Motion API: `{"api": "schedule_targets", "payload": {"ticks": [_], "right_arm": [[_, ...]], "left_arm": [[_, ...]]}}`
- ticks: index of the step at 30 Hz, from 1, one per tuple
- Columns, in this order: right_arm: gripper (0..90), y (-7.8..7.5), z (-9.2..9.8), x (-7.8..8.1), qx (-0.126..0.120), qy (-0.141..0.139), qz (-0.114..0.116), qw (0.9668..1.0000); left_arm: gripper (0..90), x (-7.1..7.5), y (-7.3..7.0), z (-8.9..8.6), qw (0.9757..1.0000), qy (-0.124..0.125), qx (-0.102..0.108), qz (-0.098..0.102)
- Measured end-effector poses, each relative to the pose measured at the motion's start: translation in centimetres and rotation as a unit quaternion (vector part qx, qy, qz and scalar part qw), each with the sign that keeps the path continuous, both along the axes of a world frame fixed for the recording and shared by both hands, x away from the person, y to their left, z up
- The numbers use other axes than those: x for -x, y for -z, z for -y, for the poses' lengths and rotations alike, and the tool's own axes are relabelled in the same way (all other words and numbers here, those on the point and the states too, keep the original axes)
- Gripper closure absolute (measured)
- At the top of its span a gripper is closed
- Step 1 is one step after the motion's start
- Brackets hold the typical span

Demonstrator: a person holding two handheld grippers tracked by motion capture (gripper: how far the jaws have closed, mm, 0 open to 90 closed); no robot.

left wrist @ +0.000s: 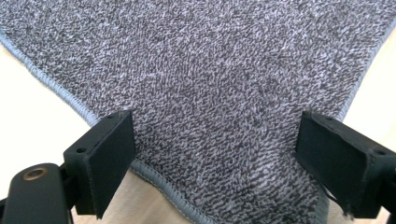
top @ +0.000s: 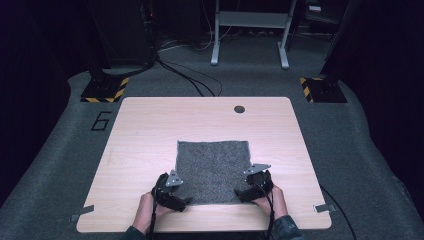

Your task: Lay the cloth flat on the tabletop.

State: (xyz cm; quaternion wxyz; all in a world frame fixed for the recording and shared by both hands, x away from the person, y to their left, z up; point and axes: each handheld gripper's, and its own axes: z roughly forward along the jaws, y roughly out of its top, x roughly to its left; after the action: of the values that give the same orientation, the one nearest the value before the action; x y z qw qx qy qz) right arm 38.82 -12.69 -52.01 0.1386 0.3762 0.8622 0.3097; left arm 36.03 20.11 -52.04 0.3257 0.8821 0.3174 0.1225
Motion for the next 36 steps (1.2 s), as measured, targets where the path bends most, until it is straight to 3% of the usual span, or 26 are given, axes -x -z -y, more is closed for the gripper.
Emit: {"api": "schedule_targets", "payload": {"ticks": [5,17,24,29,36], "right_arm": [[5.2,0.0,0.3,0.3,0.000,0.002,0.001,1.0000],[5.4,0.0,0.9,0.7,0.000,0.009,-0.003,1.0000],[5.1,-0.7,0.8,1.0,-0.025,0.020,0.006,0.9995],[5.5,-1.6,0.1,1.3,-0.035,0.012,0.012,0.9992],[5.7,-2.2,-1.9,2.0,-0.043,-0.005,0.016,0.9989]], "left_arm": [[9.5,0.2,0.2,0.4,1.0000,0.003,0.005,0.006],[8.7,0.0,0.1,0.7,0.9999,0.007,0.011,-0.003],[5.1,-0.1,-0.8,-0.9,0.9989,-0.018,0.043,-0.003],[4.1,-1.0,-1.7,-2.2,0.9964,-0.049,0.069,-0.002],[2.9,-2.7,-2.6,-3.3,0.9940,-0.076,0.078,0.005]]}}
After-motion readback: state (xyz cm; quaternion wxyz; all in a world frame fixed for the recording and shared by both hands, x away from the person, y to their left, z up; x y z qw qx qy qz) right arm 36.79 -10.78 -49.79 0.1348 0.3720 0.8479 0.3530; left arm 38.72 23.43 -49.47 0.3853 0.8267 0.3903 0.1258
